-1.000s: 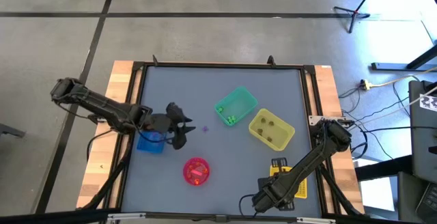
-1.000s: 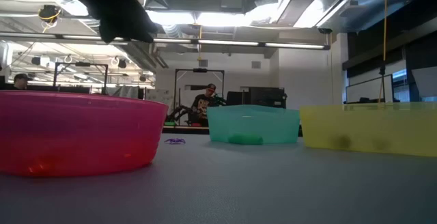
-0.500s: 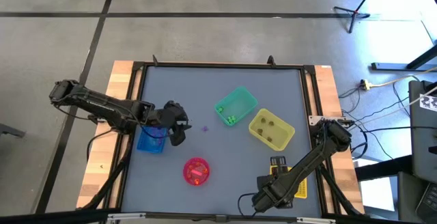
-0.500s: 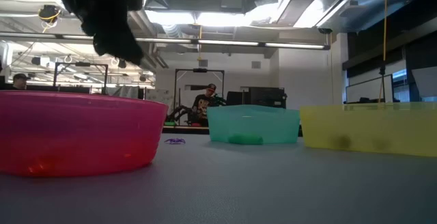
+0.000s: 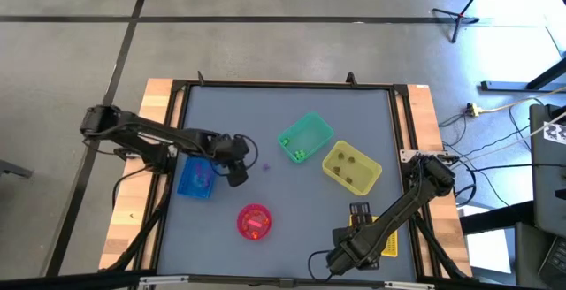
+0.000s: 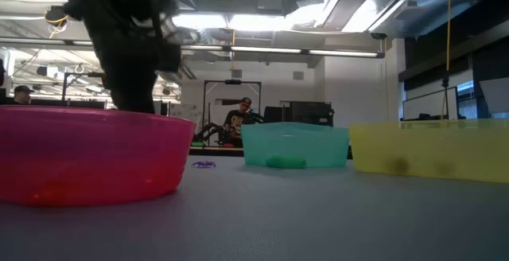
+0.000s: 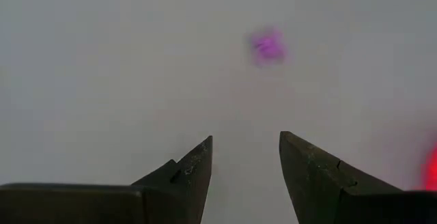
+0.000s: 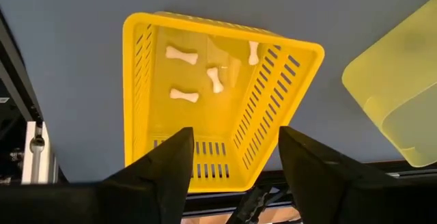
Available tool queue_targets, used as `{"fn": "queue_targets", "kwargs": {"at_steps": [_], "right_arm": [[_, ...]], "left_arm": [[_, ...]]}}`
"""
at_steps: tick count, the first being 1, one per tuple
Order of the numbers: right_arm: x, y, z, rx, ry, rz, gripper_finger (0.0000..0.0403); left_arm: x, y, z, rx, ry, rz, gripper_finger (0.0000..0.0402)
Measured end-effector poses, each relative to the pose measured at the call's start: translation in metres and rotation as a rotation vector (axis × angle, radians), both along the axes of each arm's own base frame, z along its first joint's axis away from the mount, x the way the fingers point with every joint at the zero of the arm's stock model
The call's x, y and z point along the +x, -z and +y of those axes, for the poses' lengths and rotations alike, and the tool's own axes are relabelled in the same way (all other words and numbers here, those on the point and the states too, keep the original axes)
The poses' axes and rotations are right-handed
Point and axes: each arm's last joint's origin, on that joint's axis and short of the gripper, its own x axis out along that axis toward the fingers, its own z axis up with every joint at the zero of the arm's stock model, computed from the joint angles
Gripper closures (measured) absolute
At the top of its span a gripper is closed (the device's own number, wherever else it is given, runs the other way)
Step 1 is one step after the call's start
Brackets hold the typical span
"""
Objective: Sort Halloween decoration
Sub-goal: Put the green skeleton toy into the green bin
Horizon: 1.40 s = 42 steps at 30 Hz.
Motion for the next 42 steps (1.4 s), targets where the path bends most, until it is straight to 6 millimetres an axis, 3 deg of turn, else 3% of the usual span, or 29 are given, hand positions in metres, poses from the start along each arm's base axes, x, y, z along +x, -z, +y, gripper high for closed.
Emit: {"fn": "queue_targets", "kwargs": {"at_steps": [7, 13, 22, 30, 42], "right_arm": [[0.000, 0.000, 0.000, 0.000, 0.000, 0.000, 0.0189], [0.000, 0.000, 0.000, -0.015, -0.007, -0.015, 0.0189], [0.001, 0.001, -0.001, -0.032, -0.015, -0.037, 0.0189], [0.003, 0.001, 0.000, -0.022, -0.016, -0.053, 0.0189], [0.004, 0.002, 0.001, -0.017, -0.017, -0.064, 0.0189]], "left_arm": [[0.005, 0.025, 0.018, -0.022, -0.067, 0.127, 0.0248], [0.002, 0.030, 0.026, -0.015, -0.081, 0.182, 0.0248], [0.002, 0.032, 0.023, -0.015, -0.069, 0.199, 0.0247], [0.007, 0.049, 0.017, -0.017, -0.043, 0.278, 0.0252], [0.007, 0.054, 0.017, -0.029, -0.038, 0.302, 0.0299]]}}
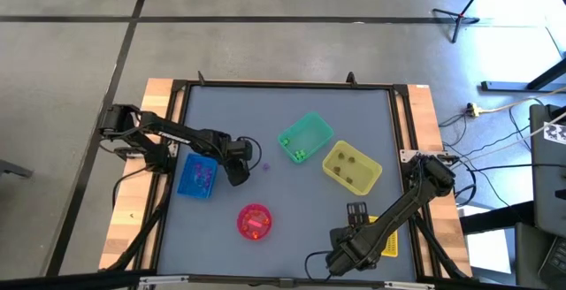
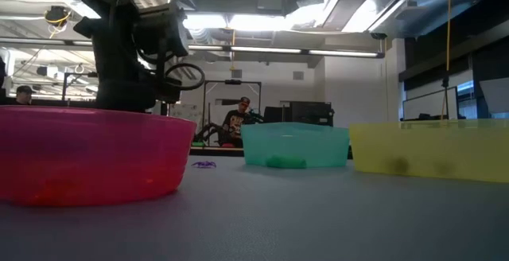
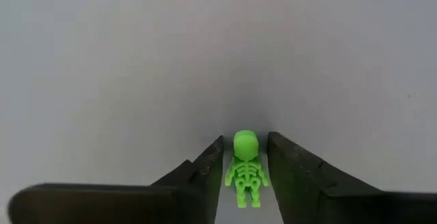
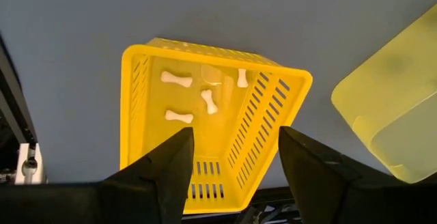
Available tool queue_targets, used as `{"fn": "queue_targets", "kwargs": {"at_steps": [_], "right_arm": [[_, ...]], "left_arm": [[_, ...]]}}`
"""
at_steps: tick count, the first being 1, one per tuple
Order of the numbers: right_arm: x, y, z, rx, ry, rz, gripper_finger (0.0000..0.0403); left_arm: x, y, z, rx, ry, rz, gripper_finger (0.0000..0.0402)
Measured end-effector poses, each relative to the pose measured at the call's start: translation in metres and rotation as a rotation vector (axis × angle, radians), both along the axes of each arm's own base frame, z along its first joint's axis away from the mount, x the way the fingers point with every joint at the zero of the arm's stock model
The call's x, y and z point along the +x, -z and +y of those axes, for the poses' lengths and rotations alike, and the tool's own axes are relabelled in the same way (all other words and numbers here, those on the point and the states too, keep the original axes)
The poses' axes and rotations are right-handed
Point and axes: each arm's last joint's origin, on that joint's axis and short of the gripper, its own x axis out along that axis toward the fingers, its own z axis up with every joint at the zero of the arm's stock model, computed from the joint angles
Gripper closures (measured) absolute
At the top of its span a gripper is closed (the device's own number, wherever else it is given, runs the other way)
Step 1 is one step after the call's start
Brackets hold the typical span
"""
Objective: Sort Halloween decoration
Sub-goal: Put the green skeleton toy into the green bin
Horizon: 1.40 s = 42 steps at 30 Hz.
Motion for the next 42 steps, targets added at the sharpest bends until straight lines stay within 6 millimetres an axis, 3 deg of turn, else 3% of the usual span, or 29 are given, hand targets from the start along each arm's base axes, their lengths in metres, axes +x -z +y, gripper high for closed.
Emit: {"fn": "queue_targets", "kwargs": {"at_steps": [11, 18, 31, 36, 42], "right_arm": [[0.000, 0.000, 0.000, 0.005, 0.000, -0.004, 0.0189], [0.001, 0.000, 0.001, 0.008, 0.000, -0.009, 0.0189], [0.001, 0.000, 0.001, -0.001, -0.005, -0.025, 0.0189], [0.001, 0.000, 0.001, -0.002, -0.005, -0.025, 0.0189], [0.001, 0.000, 0.001, -0.002, -0.005, -0.026, 0.0189]], "left_arm": [[0.000, 0.000, 0.000, -0.004, -0.006, -0.001, 0.0349], [0.011, -0.010, 0.000, 0.001, 0.023, -0.027, 0.0373], [0.034, -0.034, 0.001, 0.006, 0.027, -0.129, 0.0377], [0.050, -0.052, 0.002, 0.009, 0.028, -0.250, 0.0377], [0.075, -0.076, 0.003, 0.036, 0.027, -0.512, 0.0377]]}}
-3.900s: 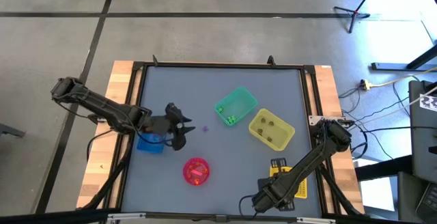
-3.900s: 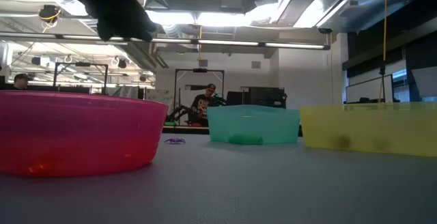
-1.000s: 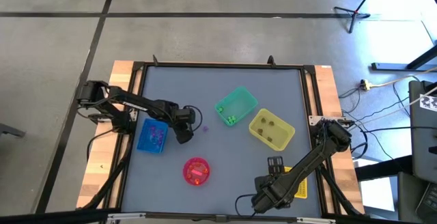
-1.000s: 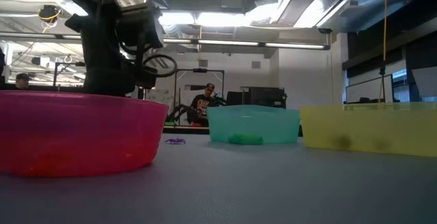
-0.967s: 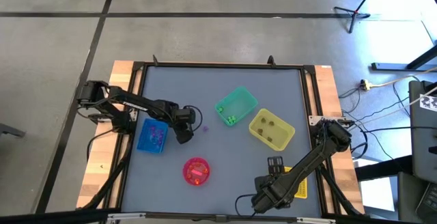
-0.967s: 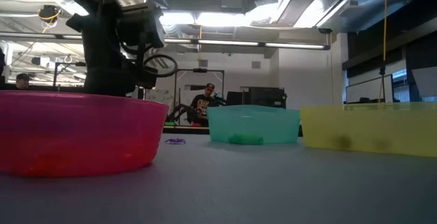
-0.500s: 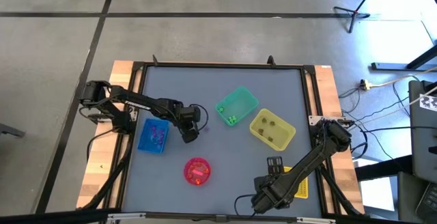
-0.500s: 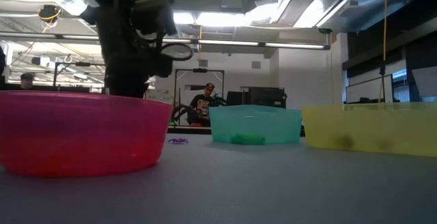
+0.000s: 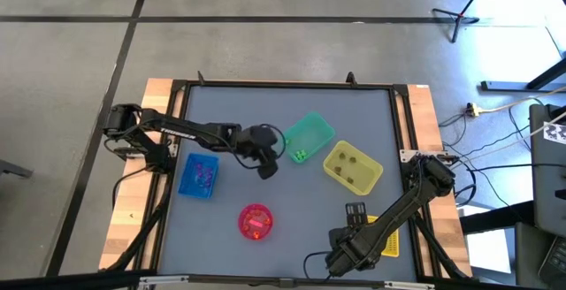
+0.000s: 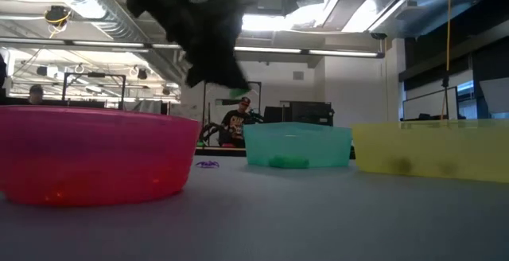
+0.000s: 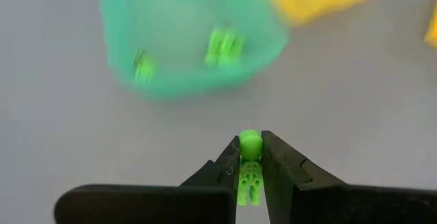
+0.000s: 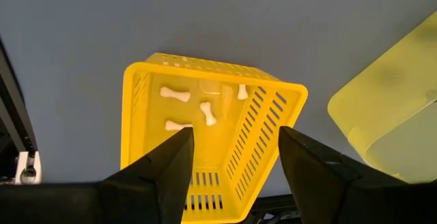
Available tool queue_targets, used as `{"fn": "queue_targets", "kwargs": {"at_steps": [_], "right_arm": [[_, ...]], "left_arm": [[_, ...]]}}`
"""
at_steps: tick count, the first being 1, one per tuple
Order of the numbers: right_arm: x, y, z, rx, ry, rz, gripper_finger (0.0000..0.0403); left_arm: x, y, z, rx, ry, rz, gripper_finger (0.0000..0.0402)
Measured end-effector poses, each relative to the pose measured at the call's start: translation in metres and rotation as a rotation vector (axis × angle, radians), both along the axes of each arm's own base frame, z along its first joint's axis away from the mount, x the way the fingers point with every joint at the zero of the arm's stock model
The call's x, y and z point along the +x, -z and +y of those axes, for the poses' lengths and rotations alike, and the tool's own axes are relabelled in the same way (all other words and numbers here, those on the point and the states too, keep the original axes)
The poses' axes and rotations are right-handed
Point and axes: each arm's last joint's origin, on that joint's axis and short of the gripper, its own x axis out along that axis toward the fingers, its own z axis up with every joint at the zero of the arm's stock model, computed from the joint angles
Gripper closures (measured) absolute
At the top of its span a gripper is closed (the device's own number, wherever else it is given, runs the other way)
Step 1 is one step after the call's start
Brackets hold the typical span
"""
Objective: Sort Halloween decoration
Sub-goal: Put the green skeleton toy into the green bin
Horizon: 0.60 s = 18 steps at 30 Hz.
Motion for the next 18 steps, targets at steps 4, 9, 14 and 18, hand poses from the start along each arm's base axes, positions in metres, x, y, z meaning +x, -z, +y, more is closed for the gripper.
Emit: {"fn": "queue_targets", "kwargs": {"at_steps": [4, 9, 14, 18], "right_arm": [[0.000, 0.000, 0.000, 0.000, 0.000, 0.000, 0.0189], [0.000, 0.000, 0.000, -0.001, 0.000, 0.000, 0.0189], [0.001, 0.000, -0.001, -0.021, -0.011, -0.019, 0.0189], [0.002, 0.000, -0.002, -0.053, -0.022, -0.049, 0.0189]], "left_arm": [[0.012, -0.013, 0.002, 0.087, 0.026, -0.177, 0.0377], [0.022, -0.027, 0.006, 0.256, -0.009, -0.324, 0.0376], [0.034, -0.024, 0.009, 0.322, -0.078, -0.416, 0.0376], [0.046, -0.007, 0.011, 0.324, -0.087, -0.438, 0.0376]]}}
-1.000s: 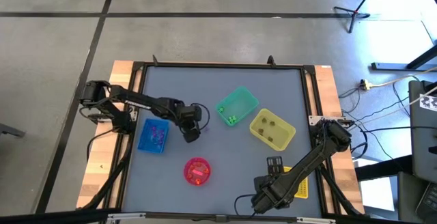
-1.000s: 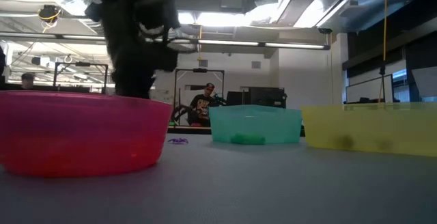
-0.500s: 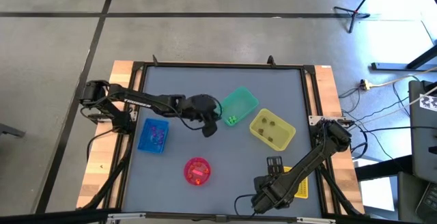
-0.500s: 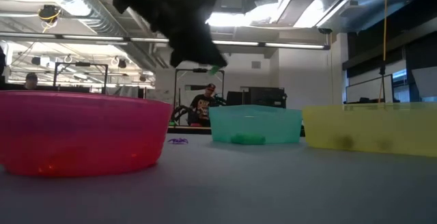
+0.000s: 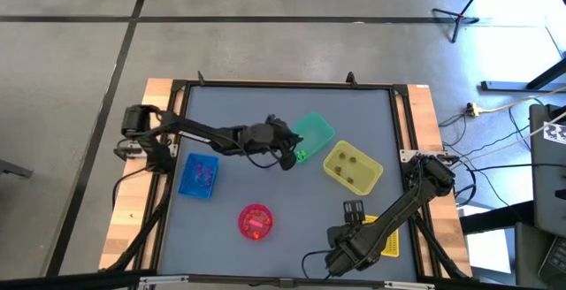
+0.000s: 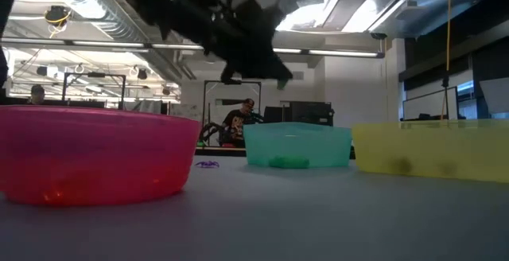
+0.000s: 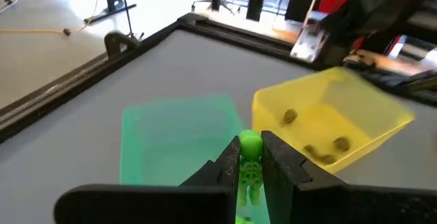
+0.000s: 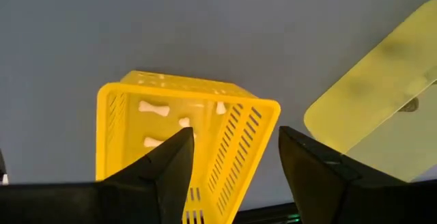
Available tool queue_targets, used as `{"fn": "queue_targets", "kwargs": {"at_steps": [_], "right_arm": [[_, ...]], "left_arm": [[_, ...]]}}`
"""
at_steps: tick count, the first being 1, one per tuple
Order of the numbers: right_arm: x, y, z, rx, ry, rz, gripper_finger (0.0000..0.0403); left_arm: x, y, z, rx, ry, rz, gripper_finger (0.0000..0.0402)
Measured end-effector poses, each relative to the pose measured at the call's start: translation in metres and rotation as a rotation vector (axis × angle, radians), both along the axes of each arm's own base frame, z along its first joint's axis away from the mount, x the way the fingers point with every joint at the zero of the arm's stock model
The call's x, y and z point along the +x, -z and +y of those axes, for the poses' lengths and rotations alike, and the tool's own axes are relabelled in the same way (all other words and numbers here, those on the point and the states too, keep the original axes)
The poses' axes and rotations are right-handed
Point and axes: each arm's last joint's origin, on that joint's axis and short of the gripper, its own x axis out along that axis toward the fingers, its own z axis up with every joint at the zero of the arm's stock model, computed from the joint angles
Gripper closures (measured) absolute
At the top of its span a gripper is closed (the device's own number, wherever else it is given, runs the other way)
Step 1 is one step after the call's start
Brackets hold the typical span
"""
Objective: Sort Halloween decoration
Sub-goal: Put the green skeleton toy into the green bin, then put the violet spider toy into the blue bin
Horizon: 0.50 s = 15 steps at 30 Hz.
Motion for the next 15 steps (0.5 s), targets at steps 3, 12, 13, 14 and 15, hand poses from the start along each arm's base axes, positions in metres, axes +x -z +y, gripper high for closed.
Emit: {"fn": "queue_targets", "kwargs": {"at_steps": [3, 12, 13, 14, 15], "right_arm": [[0.000, 0.000, 0.000, -0.007, -0.002, -0.007, 0.0189], [0.000, 0.000, 0.000, -0.007, -0.003, -0.007, 0.0189], [0.000, 0.000, 0.000, -0.008, -0.003, -0.008, 0.0189], [0.000, 0.000, 0.000, -0.011, -0.004, -0.011, 0.0189], [0.000, 0.000, 0.000, -0.013, -0.005, -0.013, 0.0189]], "left_arm": [[0.006, 0.017, 0.005, 0.001, -0.012, 0.031, 0.0376], [0.011, 0.037, 0.014, 0.036, -0.010, 0.091, 0.0311], [0.011, 0.036, 0.014, 0.036, -0.011, 0.090, 0.0300], [0.010, 0.037, 0.014, 0.036, -0.011, 0.090, 0.0289], [0.010, 0.037, 0.015, 0.036, -0.011, 0.092, 0.0278]]}}
